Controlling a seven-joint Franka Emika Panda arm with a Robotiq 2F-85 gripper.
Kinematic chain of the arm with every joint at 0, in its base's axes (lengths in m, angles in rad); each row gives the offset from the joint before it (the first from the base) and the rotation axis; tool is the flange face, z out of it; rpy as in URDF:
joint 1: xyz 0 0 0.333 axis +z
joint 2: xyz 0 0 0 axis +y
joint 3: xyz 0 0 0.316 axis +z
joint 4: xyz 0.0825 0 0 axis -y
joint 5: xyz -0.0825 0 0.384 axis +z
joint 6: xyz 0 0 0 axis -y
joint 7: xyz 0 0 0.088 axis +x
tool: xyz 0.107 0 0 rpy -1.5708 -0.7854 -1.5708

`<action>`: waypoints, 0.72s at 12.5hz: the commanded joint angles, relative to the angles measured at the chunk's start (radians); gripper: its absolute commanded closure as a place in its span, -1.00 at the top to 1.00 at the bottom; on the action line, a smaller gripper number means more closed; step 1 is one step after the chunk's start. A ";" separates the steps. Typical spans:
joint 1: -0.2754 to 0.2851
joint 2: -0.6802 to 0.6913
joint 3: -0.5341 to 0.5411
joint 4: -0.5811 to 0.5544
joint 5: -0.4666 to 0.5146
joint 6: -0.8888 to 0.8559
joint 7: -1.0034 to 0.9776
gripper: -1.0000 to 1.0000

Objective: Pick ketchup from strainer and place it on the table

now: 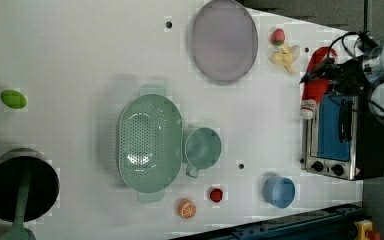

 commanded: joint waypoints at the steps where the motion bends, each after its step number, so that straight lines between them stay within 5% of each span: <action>1: 0.017 -0.041 0.039 -0.115 0.015 0.121 -0.056 0.21; 6: -0.027 -0.040 0.037 -0.376 0.021 0.440 -0.053 0.21; 9: -0.035 -0.030 0.035 -0.444 0.021 0.457 -0.050 0.21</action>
